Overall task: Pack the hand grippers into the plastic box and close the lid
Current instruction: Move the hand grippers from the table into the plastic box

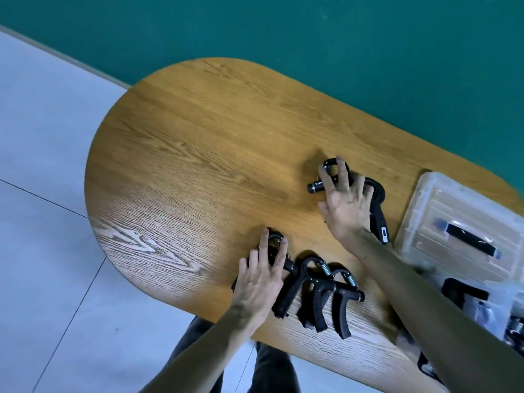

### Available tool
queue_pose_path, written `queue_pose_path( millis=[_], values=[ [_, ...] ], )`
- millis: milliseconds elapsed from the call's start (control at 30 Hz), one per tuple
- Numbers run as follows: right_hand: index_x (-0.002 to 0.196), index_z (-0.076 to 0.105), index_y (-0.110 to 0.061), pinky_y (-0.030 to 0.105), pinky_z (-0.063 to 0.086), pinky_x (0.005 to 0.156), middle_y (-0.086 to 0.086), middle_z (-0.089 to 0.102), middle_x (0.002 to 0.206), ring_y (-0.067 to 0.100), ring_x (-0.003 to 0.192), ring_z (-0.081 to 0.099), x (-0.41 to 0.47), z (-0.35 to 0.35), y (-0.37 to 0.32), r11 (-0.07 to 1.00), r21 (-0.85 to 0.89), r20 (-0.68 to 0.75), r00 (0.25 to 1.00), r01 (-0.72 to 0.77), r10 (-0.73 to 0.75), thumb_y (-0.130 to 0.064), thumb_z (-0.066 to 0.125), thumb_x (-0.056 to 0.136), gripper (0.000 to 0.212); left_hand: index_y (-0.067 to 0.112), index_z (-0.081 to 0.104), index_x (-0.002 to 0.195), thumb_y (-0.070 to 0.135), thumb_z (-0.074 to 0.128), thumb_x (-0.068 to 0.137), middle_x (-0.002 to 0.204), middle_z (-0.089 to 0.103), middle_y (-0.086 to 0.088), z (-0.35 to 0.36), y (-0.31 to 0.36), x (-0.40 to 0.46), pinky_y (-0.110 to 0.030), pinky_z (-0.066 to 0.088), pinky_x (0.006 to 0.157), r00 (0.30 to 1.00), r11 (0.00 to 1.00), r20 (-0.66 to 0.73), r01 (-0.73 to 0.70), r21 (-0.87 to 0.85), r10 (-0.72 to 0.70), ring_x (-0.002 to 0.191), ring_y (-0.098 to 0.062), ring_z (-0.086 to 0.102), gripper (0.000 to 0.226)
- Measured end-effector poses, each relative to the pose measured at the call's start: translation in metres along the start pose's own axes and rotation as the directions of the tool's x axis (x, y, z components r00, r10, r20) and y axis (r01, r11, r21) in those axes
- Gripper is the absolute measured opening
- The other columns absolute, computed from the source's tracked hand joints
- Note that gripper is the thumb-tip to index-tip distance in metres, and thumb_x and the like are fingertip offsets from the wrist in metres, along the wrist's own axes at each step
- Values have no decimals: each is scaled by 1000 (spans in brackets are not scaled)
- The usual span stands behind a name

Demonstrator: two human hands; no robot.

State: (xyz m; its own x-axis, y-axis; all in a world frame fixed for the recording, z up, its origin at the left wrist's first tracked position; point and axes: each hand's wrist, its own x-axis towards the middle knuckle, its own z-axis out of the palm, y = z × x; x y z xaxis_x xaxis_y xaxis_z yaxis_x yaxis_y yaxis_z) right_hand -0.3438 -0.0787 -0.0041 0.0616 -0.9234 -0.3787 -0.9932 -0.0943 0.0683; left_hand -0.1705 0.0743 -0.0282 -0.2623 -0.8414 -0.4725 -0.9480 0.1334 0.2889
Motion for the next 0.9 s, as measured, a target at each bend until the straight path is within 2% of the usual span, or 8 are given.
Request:
queue_pose_path(
  millis=[67,133,267,333,433,600,733,900],
  values=[
    [160,9,-27,63,31,110,12,-2,168,46,138,30,-12,-3,-4,1000,1,-56,998,10,-10,-28,59,94,82,21,-32,150,40,45,103,161,-23,-27,-16,0,-3,-45,34,103,999,999,36,23,-34,-22,125,-32,36,93],
    [160,10,-27,64,31,111,11,-3,168,47,139,30,-27,-10,-6,1000,18,-68,998,15,-14,-29,59,93,83,20,-30,151,37,43,104,162,-20,-25,-29,3,-6,-44,32,105,999,999,-21,40,-8,-40,128,-31,34,89],
    [159,18,-22,56,42,96,15,3,168,42,125,40,-69,-36,-2,999,-22,-135,990,35,-38,-26,63,89,83,15,-25,154,34,36,105,163,-10,-27,-43,9,-18,-42,36,101,991,995,-122,61,75,-51,121,-30,39,80],
    [158,24,-21,51,43,87,16,6,167,38,113,45,-94,-48,3,998,-49,-166,985,46,-54,-27,63,87,81,14,-24,154,37,35,104,163,-5,-27,-53,19,-24,-40,38,98,983,992,-162,97,86,-82,115,-28,40,81],
    [156,30,-20,49,43,81,17,13,166,38,105,46,-135,-63,20,999,-33,-188,981,29,-35,-26,66,83,81,16,-29,152,34,37,105,162,-5,-25,-72,48,-39,-39,37,98,974,988,-191,134,76,-118,115,-26,38,83],
    [151,41,-19,48,43,76,17,24,163,38,95,47,-197,-85,46,999,43,-244,970,4,7,-22,73,75,83,20,-23,155,39,33,106,163,-2,-23,-103,104,-71,-37,32,98,958,982,-233,183,44,-168,116,-26,35,77],
    [149,46,-19,47,44,73,17,28,162,37,90,50,-240,-98,70,994,104,-285,957,-19,48,-22,76,71,84,21,-20,156,38,32,106,163,1,-24,-113,144,-94,-39,33,96,944,980,-284,190,54,-167,114,-28,36,75],
    [147,48,-23,51,48,78,14,36,159,39,95,50,-284,-100,103,978,186,-300,943,-93,146,-21,79,67,86,22,-12,158,37,35,105,163,4,-25,-117,199,-113,-39,36,97,939,986,-311,167,29,-150,116,-30,37,73]
  ],
)
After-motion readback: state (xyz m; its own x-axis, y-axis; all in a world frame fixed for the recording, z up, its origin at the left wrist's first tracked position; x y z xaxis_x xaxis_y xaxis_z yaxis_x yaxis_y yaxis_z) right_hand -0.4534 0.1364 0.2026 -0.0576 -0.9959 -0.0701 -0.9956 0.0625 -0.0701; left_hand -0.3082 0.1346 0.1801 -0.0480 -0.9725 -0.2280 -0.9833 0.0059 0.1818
